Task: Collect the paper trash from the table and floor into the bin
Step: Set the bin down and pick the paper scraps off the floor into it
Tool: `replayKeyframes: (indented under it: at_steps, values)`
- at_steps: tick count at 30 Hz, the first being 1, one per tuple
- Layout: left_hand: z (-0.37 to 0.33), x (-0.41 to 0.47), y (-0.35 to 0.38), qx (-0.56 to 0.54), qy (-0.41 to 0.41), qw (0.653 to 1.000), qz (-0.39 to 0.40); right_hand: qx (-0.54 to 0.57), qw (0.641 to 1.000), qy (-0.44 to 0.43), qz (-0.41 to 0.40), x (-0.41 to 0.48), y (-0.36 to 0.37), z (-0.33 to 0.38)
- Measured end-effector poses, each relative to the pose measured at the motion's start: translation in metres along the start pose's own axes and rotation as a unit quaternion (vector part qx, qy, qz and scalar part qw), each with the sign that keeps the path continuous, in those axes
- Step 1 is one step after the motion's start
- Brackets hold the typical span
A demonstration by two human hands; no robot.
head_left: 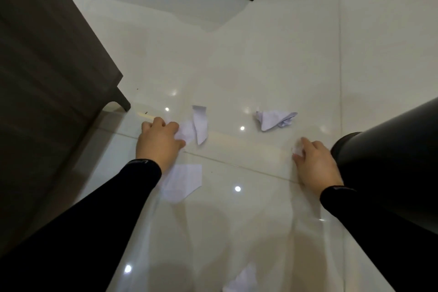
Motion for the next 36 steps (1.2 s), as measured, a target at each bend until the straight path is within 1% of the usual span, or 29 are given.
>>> replayKeyframes:
  at_steps: [2, 4, 6, 9, 11, 13, 14, 16, 17, 18, 19, 20, 21, 23, 24, 25, 26, 28, 29, 30, 31, 33, 34, 36]
  values:
    - [-0.002, -0.004, -0.001, -0.027, 0.026, 0.999, -0.026, 0.052, 0.998, 0.038, -0.007, 0.000, 0.005, -0.003]
    - [0.004, -0.007, -0.004, -0.077, 0.011, 0.997, -0.025, 0.069, 0.996, 0.051, -0.027, 0.002, 0.006, -0.005]
    - [0.012, -0.009, -0.013, -0.090, -0.002, 0.995, -0.046, 0.044, 0.998, 0.030, -0.034, 0.005, 0.006, -0.001]
    - [0.020, -0.012, -0.032, -0.112, -0.017, 0.991, -0.071, -0.023, 0.999, 0.012, -0.045, 0.005, 0.004, 0.003]
    - [0.021, -0.015, -0.051, -0.169, -0.024, 0.981, -0.092, -0.061, 0.998, 0.006, -0.032, 0.002, 0.006, 0.004]
    - [0.003, -0.016, -0.067, -0.232, -0.003, 0.967, -0.108, -0.056, 0.998, 0.000, -0.018, 0.000, 0.011, 0.005]
    - [-0.017, -0.017, -0.068, -0.247, 0.024, 0.964, -0.091, -0.020, 1.000, 0.012, -0.017, -0.002, 0.012, 0.004]
    - [-0.062, -0.017, -0.050, -0.254, 0.062, 0.965, 0.004, 0.071, 0.996, 0.046, -0.011, -0.006, 0.013, 0.000]
    - [-0.084, -0.019, -0.032, -0.231, 0.074, 0.968, 0.060, 0.098, 0.994, 0.053, -0.001, -0.008, 0.014, 0.000]
    - [-0.102, -0.024, -0.013, -0.190, 0.082, 0.973, 0.098, 0.105, 0.993, 0.049, 0.011, -0.010, 0.013, 0.002]
    - [-0.115, -0.030, 0.005, -0.135, 0.092, 0.981, 0.108, 0.108, 0.994, 0.032, 0.010, -0.011, 0.009, 0.006]
    - [-0.121, -0.035, 0.017, -0.083, 0.099, 0.987, 0.092, 0.120, 0.993, 0.005, -0.008, -0.011, 0.001, 0.013]
    - [-0.123, -0.039, 0.021, -0.063, 0.097, 0.991, 0.062, 0.133, 0.990, -0.029, -0.044, -0.007, -0.012, 0.022]
    - [-0.117, -0.041, 0.019, -0.094, 0.079, 0.992, 0.027, 0.142, 0.978, -0.090, -0.122, 0.006, -0.035, 0.039]
    - [-0.111, -0.043, 0.014, -0.121, 0.074, 0.989, 0.026, 0.137, 0.974, -0.116, -0.136, 0.015, -0.043, 0.050]
    - [-0.103, -0.042, 0.008, -0.160, 0.071, 0.984, 0.026, 0.125, 0.974, -0.146, -0.122, 0.026, -0.046, 0.060]
    - [-0.092, -0.039, -0.001, -0.198, 0.066, 0.977, 0.030, 0.101, 0.977, -0.172, -0.081, 0.038, -0.043, 0.070]
    - [-0.062, -0.035, -0.019, -0.223, 0.054, 0.971, 0.062, 0.016, 0.980, -0.196, 0.041, 0.056, -0.022, 0.082]
    - [-0.045, -0.033, -0.025, -0.203, 0.044, 0.975, 0.081, -0.012, 0.977, -0.192, 0.087, 0.059, -0.010, 0.082]
    - [-0.027, -0.032, -0.031, -0.175, 0.030, 0.980, 0.092, -0.012, 0.979, -0.176, 0.101, 0.060, -0.003, 0.079]
    - [-0.009, -0.030, -0.037, -0.156, 0.016, 0.983, 0.096, 0.010, 0.983, -0.164, 0.077, 0.059, -0.002, 0.076]
    - [0.019, -0.034, -0.043, -0.165, -0.010, 0.979, 0.121, 0.075, 0.990, -0.119, 0.013, 0.052, -0.007, 0.068]
    - [0.027, -0.039, -0.041, -0.173, -0.021, 0.974, 0.142, 0.101, 0.990, -0.099, 0.006, 0.047, -0.006, 0.066]
    - [0.030, -0.051, -0.019, -0.148, -0.012, 0.973, 0.175, 0.155, 0.985, -0.075, 0.032, 0.035, -0.001, 0.069]
Point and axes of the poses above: each hand's wrist, its own x-axis towards the middle knuckle, its own y-axis out of the palm, z = x × y, the point moved 8 cm from there along x, towards the middle knuckle, and after that the axes turned 11 degrees about -y, right-handed, at the moved point
